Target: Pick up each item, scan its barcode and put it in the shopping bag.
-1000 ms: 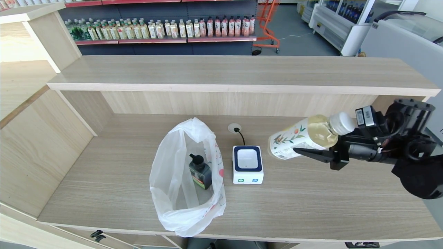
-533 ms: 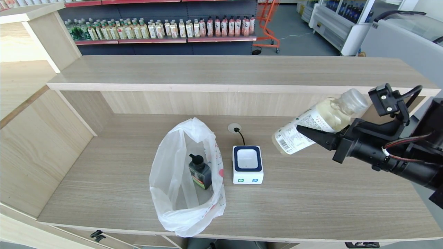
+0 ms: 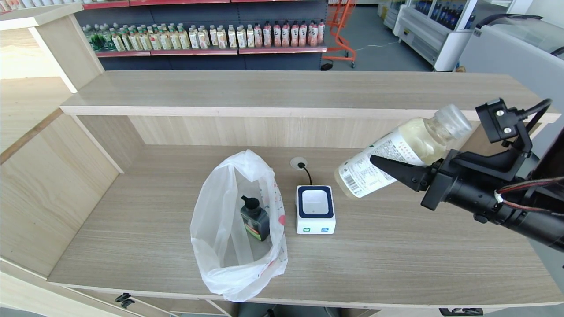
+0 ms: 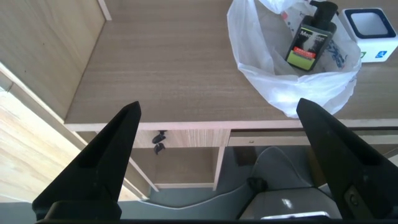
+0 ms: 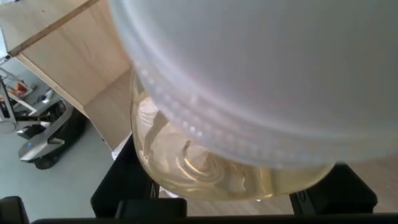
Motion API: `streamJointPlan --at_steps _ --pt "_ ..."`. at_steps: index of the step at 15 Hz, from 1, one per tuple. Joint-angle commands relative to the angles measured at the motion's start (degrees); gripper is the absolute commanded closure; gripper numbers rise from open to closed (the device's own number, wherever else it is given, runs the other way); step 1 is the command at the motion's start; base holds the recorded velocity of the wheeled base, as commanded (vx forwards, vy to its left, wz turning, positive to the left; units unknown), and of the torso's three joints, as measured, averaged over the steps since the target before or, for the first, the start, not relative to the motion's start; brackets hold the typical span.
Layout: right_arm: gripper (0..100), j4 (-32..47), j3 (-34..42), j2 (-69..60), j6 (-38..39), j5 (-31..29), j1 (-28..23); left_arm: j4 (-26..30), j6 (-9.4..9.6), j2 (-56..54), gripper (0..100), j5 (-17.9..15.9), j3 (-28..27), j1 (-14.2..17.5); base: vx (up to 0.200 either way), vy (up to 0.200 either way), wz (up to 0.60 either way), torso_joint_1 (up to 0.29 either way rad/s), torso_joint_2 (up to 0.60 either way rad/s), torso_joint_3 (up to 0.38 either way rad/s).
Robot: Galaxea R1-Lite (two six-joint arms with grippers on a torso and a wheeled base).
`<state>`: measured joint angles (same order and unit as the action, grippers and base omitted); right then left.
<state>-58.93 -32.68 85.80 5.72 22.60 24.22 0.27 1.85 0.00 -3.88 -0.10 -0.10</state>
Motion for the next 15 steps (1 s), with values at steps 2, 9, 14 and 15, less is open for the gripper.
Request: streamJointPlan --at_steps 2,9,14,15 --pt "100 -0.05 -0.01 0.16 0.79 -0.1 0.12 0.0 -0.01 0.09 0 0.01 0.01 0.01 0.0 0.1 0.0 0.001 0.0 0.001" --pt "100 6.55 -3.97 1.74 7.82 -0.28 2.14 0.0 -0.01 0.09 0 0.01 0.01 0.01 0.0 0.057 0.0 -0.002 0.0 0.001" --pt "100 6.46 -12.76 13.52 7.99 -0.37 3.37 0.0 -0.01 0.09 0 0.1 0.01 0.01 0.0 0.0 0.0 0.0 0.0 0.0" --pt "100 6.55 -15.48 16.33 7.99 -0.98 3.46 0.0 -0.01 0.09 0 0.01 0.01 0.01 0.0 0.0 0.0 0.0 0.0 0.0"
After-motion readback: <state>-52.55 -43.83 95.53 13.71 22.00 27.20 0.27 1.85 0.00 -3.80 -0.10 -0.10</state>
